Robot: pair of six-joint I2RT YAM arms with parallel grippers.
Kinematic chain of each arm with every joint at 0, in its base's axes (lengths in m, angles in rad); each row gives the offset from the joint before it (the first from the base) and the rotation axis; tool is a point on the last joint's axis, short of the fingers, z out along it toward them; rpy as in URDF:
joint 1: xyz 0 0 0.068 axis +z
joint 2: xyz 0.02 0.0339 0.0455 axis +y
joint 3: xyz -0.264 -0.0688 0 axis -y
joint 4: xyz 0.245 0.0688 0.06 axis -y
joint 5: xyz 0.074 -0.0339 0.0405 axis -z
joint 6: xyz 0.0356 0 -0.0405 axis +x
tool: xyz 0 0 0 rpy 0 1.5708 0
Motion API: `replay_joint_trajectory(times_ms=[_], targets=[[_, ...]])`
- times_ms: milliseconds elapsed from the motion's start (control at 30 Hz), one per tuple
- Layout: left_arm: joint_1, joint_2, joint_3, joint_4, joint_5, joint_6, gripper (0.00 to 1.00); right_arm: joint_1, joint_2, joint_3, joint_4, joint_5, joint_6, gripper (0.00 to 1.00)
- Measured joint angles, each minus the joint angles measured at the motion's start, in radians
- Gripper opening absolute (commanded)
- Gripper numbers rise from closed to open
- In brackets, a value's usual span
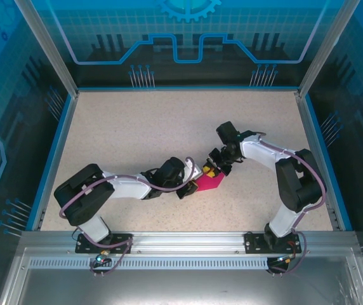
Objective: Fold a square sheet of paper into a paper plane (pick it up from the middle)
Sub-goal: Fourth fold the wing at the center of the table.
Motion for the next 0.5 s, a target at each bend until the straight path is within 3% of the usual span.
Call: replay_joint_trajectory(times_ms=[200, 500], targets=[[0.0, -0.007, -0.001, 0.035, 0.021, -0.047, 0.21, 0.0, 0.0, -0.003, 0.004, -0.011, 0.0, 0.19], [0.0, 0.018, -0.002, 0.05, 0.026, -0.05, 0.25, 0.0, 0.0, -0.003, 0.004, -0.018, 0.0, 0.2]])
